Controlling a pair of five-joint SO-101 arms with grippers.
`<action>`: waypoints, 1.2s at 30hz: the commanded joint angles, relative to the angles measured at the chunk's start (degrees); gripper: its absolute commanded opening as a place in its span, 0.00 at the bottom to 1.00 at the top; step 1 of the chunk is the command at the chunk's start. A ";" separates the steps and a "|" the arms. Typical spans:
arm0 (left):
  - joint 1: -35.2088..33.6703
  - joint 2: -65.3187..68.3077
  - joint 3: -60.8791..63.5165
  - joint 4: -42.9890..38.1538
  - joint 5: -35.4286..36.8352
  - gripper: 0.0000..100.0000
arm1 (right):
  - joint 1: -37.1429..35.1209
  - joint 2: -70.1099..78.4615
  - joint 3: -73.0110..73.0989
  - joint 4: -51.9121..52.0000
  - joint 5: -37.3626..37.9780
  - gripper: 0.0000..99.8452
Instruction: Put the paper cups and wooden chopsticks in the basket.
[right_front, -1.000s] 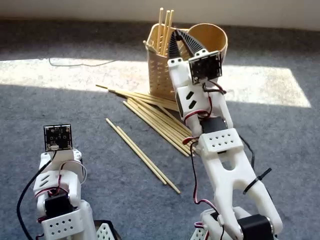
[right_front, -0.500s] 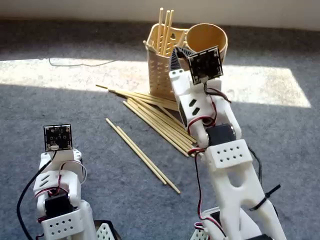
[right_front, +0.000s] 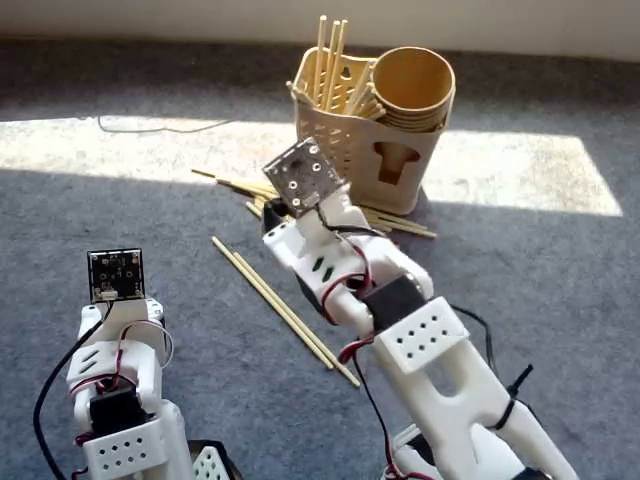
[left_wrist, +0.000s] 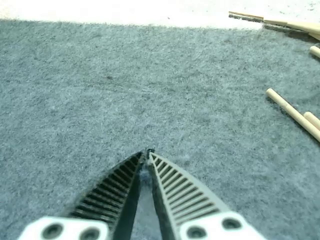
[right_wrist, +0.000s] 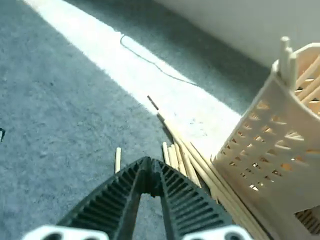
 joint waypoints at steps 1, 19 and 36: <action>-0.31 -0.31 1.01 -1.05 -0.18 0.01 | -2.24 5.49 -0.66 0.31 0.18 0.01; -0.31 -0.31 1.01 -1.05 -0.18 0.01 | -7.34 24.84 -0.84 0.13 0.18 0.11; -0.31 -0.31 1.01 -1.05 -0.18 0.01 | -7.25 41.27 -9.45 0.22 0.26 0.11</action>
